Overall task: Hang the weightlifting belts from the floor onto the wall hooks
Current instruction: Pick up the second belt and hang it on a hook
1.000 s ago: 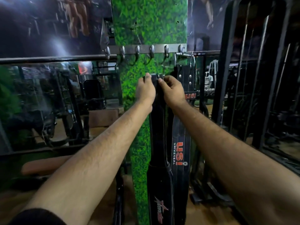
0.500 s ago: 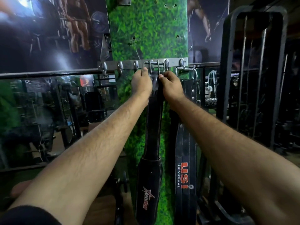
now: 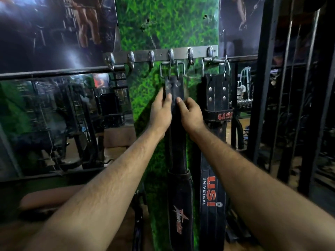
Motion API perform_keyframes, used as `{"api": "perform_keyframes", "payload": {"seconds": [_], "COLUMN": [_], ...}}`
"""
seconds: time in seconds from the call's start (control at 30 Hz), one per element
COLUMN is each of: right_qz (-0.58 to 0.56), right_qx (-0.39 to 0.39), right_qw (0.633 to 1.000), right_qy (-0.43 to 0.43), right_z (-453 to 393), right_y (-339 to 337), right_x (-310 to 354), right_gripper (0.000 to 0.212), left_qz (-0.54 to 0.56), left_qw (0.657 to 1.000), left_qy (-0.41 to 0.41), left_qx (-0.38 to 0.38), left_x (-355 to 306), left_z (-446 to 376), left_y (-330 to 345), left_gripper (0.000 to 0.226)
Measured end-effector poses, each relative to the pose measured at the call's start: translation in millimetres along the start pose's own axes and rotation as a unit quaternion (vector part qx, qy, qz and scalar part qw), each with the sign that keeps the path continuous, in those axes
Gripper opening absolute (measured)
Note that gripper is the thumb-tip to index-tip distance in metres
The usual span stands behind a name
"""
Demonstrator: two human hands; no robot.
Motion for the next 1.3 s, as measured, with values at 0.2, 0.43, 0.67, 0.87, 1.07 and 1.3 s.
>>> {"api": "perform_keyframes", "payload": {"seconds": [0.2,0.43,0.67,0.87,1.07,1.3], "right_qz": [0.033,0.054,-0.079,-0.147,-0.125,-0.122], "right_qx": [0.035,0.072,0.040,0.021,0.020,0.013], "right_qw": [0.999,0.994,0.990,0.969,0.953,0.931], "right_qy": [-0.003,0.063,0.110,0.199,0.275,0.344], "right_z": [65,125,173,221,283,359], "right_y": [-7,-29,-27,-28,-27,-39], "right_x": [-52,-121,-168,-221,-279,-342], "right_gripper": [0.038,0.028,0.018,0.024,0.031,0.025], "left_qz": [0.001,-0.001,0.002,0.024,-0.024,-0.057], "left_qw": [0.999,0.990,0.985,0.982,0.964,0.927], "left_qy": [-0.034,-0.130,-0.171,-0.185,-0.257,-0.350], "left_qx": [0.009,0.052,0.028,0.036,0.064,0.123], "left_x": [54,137,177,224,296,375], "left_z": [59,130,174,224,280,354], "left_y": [-3,20,20,15,12,19], "left_gripper": [0.026,0.031,0.031,0.017,0.019,0.019]}}
Point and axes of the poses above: each hand's wrist, its own z-axis away from the middle knuckle, its own y-axis out of the palm, x = y × z, the point moved 7 cm from there along -z, towards the middle knuckle, and after that the axes turned 11 degrees about -z, right-handed, at the moved point
